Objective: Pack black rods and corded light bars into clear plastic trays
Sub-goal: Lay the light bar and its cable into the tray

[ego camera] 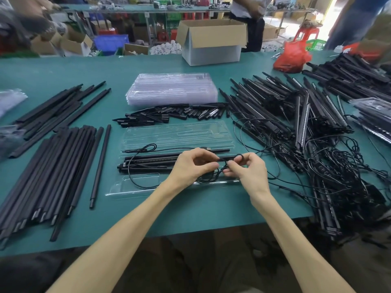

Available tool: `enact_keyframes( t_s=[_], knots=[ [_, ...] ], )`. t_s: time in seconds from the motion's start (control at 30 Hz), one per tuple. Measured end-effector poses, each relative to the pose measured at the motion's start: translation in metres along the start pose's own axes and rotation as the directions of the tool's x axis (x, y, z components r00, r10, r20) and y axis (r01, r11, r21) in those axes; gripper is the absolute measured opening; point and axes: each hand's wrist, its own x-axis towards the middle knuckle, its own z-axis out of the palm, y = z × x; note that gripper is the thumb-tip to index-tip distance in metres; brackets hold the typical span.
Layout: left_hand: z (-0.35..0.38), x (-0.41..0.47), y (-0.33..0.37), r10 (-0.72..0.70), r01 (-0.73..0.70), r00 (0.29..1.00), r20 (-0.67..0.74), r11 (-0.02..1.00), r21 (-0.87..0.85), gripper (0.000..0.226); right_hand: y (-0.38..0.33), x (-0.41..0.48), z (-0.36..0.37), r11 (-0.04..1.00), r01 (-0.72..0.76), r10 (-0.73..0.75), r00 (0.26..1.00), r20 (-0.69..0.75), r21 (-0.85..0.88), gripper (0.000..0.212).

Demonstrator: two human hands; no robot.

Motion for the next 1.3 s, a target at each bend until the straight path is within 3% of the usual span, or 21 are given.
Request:
enact_keyframes(
  t_s=[0.17, 0.4, 0.5, 0.63, 0.77, 1.0, 1.17, 1.3],
  knots=[
    [0.001, 0.000, 0.000, -0.008, 0.008, 1.000, 0.016, 1.000, -0.003, 0.022, -0.002, -0.003, -0.009, 0.999, -0.054, 0.053, 0.994, 0.091, 0.006, 0.033],
    [0.004, 0.000, 0.000, 0.049, -0.057, 0.997, 0.057, 0.986, 0.156, 0.020, -0.011, -0.004, -0.014, 0.998, -0.011, 0.024, 0.979, 0.202, -0.064, 0.016],
    [0.005, 0.000, 0.000, 0.091, -0.109, 0.992, 0.083, 0.964, 0.244, 0.024, -0.012, -0.003, -0.011, 0.986, 0.076, -0.041, 0.973, 0.227, -0.149, 0.016],
    [0.003, 0.001, 0.000, 0.087, -0.114, 0.990, 0.112, 0.957, 0.268, 0.029, -0.010, 0.001, -0.009, 0.856, 0.300, -0.198, 0.942, 0.270, -0.420, 0.020],
    [0.003, 0.002, 0.001, 0.060, -0.097, 0.990, 0.124, 0.945, 0.311, 0.028, -0.007, 0.002, -0.013, 0.759, 0.358, -0.203, 0.924, 0.325, -0.544, 0.025],
    [0.000, 0.000, 0.008, -0.029, -0.015, 0.982, 0.185, 0.973, 0.232, 0.029, 0.002, 0.001, -0.009, 0.667, 0.323, -0.227, 0.947, 0.229, -0.672, 0.021],
    [-0.002, 0.002, 0.007, -0.056, -0.001, 0.966, 0.251, 0.976, 0.220, 0.029, 0.000, 0.001, -0.007, 0.712, 0.279, -0.219, 0.960, 0.174, -0.644, 0.027],
    [-0.001, 0.000, 0.006, -0.008, -0.037, 0.960, 0.279, 0.987, 0.156, 0.028, 0.000, 0.000, -0.005, 0.693, 0.253, -0.205, 0.967, 0.152, -0.675, 0.028]
  ],
)
